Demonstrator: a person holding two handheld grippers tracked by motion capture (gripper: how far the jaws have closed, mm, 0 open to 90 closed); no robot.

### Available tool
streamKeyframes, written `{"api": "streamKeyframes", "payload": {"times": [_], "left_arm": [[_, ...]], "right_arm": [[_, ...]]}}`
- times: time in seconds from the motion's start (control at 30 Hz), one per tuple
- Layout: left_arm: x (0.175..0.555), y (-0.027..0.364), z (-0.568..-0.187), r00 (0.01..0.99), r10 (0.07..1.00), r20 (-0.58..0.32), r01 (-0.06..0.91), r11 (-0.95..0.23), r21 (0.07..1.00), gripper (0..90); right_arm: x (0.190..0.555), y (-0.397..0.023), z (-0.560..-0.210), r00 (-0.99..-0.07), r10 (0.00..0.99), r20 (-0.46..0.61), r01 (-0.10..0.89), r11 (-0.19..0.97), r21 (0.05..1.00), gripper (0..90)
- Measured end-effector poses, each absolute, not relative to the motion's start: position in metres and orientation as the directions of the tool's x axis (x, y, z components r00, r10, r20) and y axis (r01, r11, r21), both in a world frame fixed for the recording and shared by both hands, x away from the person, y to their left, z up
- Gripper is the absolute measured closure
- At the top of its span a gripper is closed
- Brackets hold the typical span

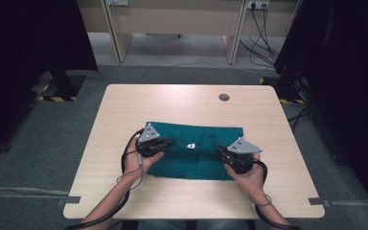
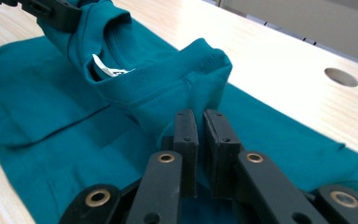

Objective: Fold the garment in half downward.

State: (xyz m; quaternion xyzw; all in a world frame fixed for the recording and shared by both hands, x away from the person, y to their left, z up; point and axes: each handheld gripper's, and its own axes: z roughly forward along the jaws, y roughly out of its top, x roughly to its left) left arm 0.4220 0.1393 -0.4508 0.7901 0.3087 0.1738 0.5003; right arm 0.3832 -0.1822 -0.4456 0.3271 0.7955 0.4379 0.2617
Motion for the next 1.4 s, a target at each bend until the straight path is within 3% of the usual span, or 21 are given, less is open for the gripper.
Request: {"api": "streamKeyframes", "payload": {"times": [1.4], "left_arm": [[0.411,0.142,-0.465,0.789,0.612,-0.061,0.364,-0.384,0.849,81.3]], "right_arm": [[0.373,-0.191,-0.467,-0.694,0.711,-0.110,0.331,0.451,0.829,78.5]]}}
